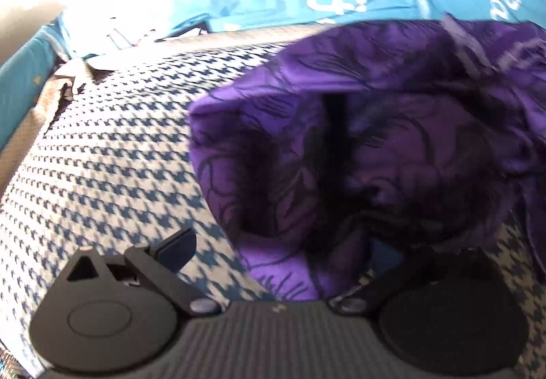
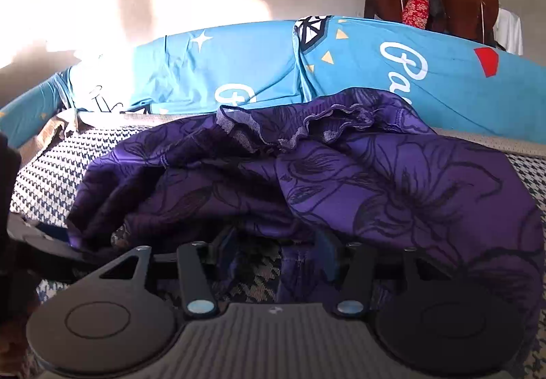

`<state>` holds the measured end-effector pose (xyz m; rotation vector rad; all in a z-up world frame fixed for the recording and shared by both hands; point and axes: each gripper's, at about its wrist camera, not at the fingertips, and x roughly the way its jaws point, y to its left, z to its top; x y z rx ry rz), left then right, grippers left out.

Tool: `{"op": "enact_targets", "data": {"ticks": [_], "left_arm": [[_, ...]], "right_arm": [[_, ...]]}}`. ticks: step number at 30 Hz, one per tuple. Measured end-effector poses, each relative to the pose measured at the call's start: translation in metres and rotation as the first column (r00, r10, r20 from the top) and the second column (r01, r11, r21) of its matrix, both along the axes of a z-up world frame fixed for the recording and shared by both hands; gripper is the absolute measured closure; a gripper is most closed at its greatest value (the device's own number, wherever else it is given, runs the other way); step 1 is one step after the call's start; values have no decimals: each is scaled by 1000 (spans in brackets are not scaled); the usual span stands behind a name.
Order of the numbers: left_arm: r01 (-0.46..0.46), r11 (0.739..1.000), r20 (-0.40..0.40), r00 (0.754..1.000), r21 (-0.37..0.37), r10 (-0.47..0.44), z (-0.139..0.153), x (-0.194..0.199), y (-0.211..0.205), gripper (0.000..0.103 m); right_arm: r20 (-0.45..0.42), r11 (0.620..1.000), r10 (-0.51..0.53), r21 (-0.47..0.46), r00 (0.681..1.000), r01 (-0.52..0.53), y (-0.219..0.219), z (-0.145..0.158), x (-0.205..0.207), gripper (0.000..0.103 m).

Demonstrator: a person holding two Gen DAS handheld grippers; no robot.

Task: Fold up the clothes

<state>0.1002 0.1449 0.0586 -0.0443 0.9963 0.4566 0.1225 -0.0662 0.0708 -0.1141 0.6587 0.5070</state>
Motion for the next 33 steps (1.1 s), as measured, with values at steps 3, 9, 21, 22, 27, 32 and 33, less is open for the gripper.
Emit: {"op": "enact_targets", "data": {"ticks": [3,9,21,22,27,32,33], "left_arm": [[-81,997,11,997,-10,81,6,6,17,0],[-126,992,23,992,-25,127,15,19,34,0],[-290,957,122,949,-24,290,42,22,73,0],[-298,954,137,945,-22,298,46,20,76,0],[-320,947,202,926,-23,318,63,11,83,0],[-253,966,214,942,-48,257,68,8,71,0],[-233,971,214,947,-47,238,69,9,66,0]], "right_arm": [[24,999,8,-35,1000,-8,10,-5,5,46],[39,995,46,-93,998,-42,29,-18,17,45],[86,993,40,-111,996,-30,56,-36,36,91],[80,996,27,-83,996,-21,55,-33,38,94],[77,992,-1,130,997,-9,42,-1,40,96],[56,954,-26,298,998,8,25,21,45,96],[46,952,-36,304,998,21,23,21,47,96]]}}
